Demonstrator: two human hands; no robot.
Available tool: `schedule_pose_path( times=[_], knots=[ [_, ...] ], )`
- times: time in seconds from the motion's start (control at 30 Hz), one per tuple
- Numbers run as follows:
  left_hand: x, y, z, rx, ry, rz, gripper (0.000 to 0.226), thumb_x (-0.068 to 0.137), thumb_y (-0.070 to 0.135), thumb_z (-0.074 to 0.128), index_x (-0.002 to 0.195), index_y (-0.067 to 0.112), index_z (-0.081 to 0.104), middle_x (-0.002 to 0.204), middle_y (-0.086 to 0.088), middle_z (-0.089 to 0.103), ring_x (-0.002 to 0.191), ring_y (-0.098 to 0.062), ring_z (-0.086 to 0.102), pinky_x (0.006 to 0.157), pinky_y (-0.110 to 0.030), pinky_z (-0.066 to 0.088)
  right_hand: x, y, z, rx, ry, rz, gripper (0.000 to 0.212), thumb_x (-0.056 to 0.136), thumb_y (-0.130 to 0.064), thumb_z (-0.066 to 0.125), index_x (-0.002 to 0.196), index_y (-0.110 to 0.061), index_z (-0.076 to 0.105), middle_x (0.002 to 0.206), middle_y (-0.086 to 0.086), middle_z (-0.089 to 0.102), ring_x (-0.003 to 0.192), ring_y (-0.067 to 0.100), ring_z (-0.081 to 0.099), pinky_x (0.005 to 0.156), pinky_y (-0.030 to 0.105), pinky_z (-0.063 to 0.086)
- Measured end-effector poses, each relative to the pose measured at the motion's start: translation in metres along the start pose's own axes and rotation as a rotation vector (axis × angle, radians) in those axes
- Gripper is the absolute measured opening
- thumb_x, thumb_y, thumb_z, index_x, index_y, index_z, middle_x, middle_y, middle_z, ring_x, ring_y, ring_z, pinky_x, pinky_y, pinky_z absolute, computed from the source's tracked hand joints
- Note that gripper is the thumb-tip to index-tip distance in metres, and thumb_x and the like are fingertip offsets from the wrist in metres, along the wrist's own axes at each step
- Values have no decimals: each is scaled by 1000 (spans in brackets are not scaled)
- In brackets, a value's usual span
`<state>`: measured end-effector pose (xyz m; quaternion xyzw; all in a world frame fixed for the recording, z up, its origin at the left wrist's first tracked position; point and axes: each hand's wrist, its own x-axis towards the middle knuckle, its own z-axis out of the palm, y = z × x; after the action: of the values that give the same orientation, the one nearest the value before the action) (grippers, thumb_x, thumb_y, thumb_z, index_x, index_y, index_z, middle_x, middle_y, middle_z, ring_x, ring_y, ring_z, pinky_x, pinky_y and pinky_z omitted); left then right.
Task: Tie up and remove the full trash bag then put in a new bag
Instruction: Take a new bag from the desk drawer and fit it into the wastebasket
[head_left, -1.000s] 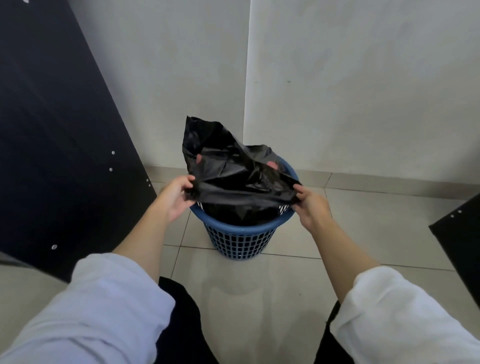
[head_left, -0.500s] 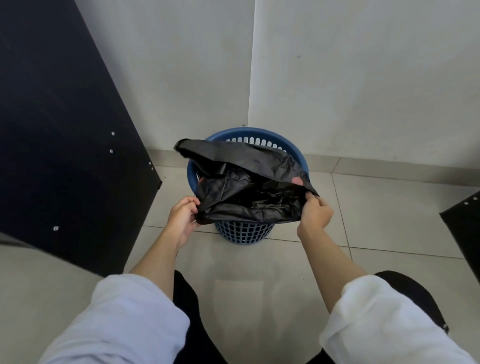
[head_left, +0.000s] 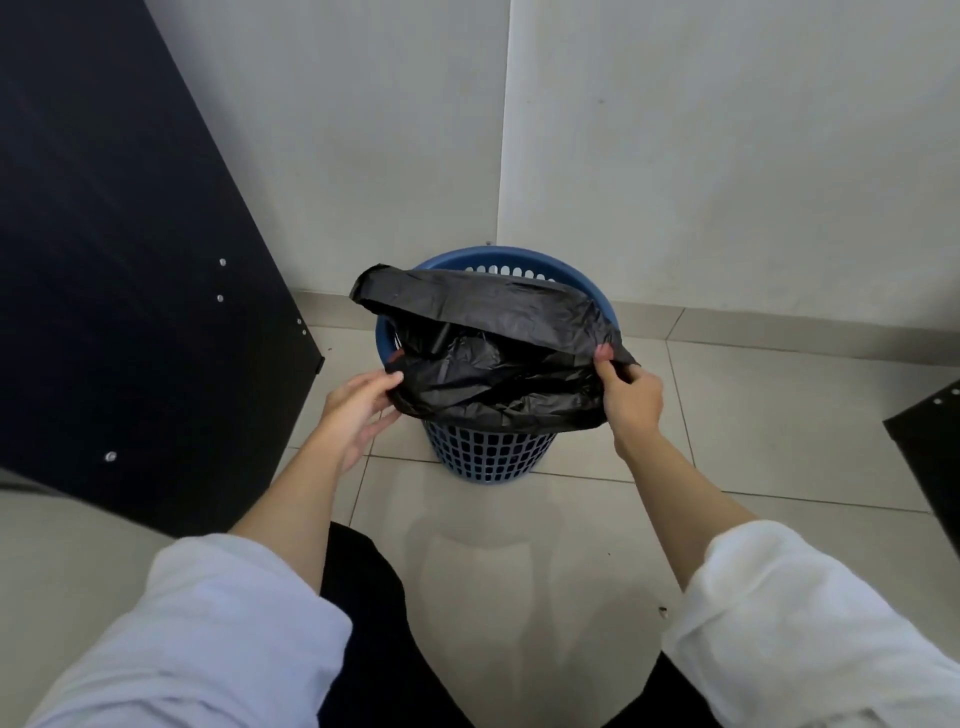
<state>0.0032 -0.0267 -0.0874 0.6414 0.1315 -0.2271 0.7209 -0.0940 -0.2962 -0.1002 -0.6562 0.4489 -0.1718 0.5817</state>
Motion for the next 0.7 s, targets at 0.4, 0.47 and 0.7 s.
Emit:
schedule_pose_path(
  times=[0.4,0.47,0.7],
  knots=[
    [33,13,-11,448,443,63,20,93,28,58,95,11,68,96,-13,68,94,-30,64,85,-41,55,16,-34,-5,187,183,108,27,84,-26,70,78,-14,46,78,16,68,48,18,56,56,30,55],
    [37,17,-12,399,533,38,19,92,20,59,102,6,68,84,-14,67,77,-28,64,71,-35,55,18,-37,-9,256,170,95,26,84,-21,69,89,-14,45,76,13,65,50,20,58,61,33,56],
    [23,26,22,233,496,306,9,93,16,47,101,14,44,101,-9,59,92,-30,63,74,-34,50,8,-36,1,-437,55,-524,39,86,-20,62,122,-34,56,104,-3,48,88,16,53,80,28,43]
  ],
)
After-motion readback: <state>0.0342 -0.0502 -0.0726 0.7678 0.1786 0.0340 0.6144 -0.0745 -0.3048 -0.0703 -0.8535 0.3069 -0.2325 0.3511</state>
